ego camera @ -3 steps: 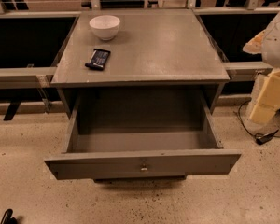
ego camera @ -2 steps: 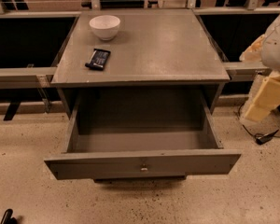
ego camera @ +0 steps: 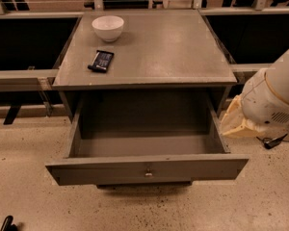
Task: Close top drawer
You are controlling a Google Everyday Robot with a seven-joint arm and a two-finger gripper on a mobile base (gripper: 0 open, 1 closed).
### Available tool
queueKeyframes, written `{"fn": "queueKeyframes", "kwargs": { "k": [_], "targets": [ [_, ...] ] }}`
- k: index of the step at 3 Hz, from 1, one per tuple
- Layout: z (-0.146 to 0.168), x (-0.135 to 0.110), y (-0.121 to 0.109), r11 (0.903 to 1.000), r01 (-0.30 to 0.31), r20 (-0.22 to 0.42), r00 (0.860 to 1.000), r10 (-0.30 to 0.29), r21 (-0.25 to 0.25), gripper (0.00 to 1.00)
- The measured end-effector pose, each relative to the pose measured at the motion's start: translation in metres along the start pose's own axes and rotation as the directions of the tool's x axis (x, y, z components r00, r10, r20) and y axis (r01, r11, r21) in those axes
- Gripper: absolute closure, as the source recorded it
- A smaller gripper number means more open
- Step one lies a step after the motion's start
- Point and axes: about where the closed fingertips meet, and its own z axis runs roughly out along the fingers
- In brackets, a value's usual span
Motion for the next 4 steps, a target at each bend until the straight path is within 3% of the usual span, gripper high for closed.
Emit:
{"fn": "queueKeyframes", "kwargs": {
  "k": [1,2,3,4],
  "targets": [
    [-0.001,0.002,-0.001,0.9997,0.024,0.001,1.000,-0.024,-0.009,0.95],
    [0.007,0.003,-0.002,0.9995,0.024,-0.003,1.000,-0.024,-0.019,1.00],
    [0.044,0.009,-0.003,0.9972,0.016,-0.020,1.000,-0.018,-0.074,1.00],
    [0.090,0.008,0.000,0.9953,0.035,-0.077,0.996,-0.042,-0.090,1.00]
  ]
}}
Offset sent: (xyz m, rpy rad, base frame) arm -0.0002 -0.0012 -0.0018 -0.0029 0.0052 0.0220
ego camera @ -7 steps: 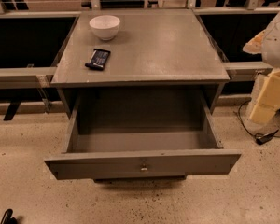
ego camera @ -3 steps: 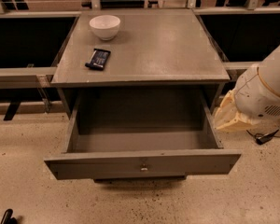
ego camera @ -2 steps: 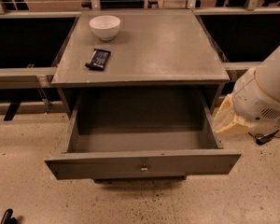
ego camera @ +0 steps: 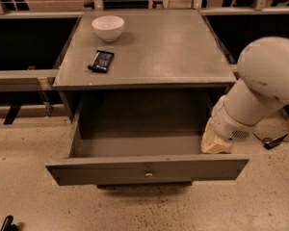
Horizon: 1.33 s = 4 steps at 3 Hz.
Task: Close top drawer
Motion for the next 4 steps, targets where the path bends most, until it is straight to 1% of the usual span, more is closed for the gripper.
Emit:
{"fn": "queueKeyframes", "kwargs": {
  "k": [1,2,3,4],
  "targets": [
    [0.042,-0.003,0.003,0.9993,0.034,-0.043,0.998,-0.035,-0.018,1.00],
    [0.071,-0.011,0.012,0.9945,0.099,-0.011,0.995,-0.100,-0.032,1.00],
    [0.089,-0.017,0.022,0.9820,0.176,0.012,0.984,-0.175,-0.070,1.00],
    [0.105,-0.018,0.032,0.9706,0.215,0.031,0.977,-0.213,-0.108,1.00]
  ]
}}
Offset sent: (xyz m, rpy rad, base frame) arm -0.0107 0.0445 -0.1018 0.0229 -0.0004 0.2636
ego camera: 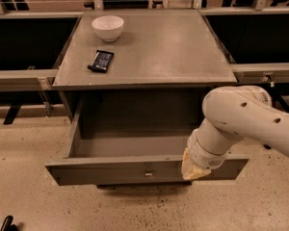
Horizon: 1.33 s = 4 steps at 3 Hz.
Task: Close top drawer
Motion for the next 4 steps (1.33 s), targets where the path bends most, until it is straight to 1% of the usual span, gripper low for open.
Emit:
{"fn": "queueKeyframes", "kwargs": {
  "k": [1,2,3,4],
  "targets": [
    [0.017,0.002,0.003,0.9998,-0.014,0.003,1.000,0.014,-0.014,1.00],
    [0.026,0.005,0.001,0.9969,-0.078,0.005,0.997,0.078,-0.011,1.00],
    [0.032,0.006,0.000,0.9903,-0.139,0.009,0.990,0.139,-0.004,1.00],
    [0.033,0.006,0.000,0.9894,-0.145,0.009,0.989,0.145,-0.003,0.84]
  ]
}}
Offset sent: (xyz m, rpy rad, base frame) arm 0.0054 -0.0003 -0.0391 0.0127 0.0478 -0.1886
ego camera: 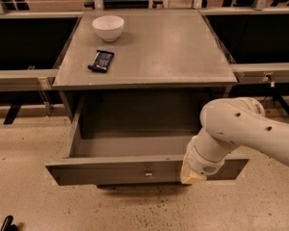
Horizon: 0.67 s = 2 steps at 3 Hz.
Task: Close top drawer
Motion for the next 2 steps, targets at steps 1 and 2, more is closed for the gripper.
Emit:
{"fn": "queueKeyframes", "kwargs": {
  "k": [1,2],
  "targets": [
    [0.0000,0.0000,0.0000,1.0000,0.000,0.000,1.000,0.000,0.000,0.59],
    [0.0000,0.0000,0.0000,1.0000,0.000,0.000,1.000,0.000,0.000,0.37]
  ]
}}
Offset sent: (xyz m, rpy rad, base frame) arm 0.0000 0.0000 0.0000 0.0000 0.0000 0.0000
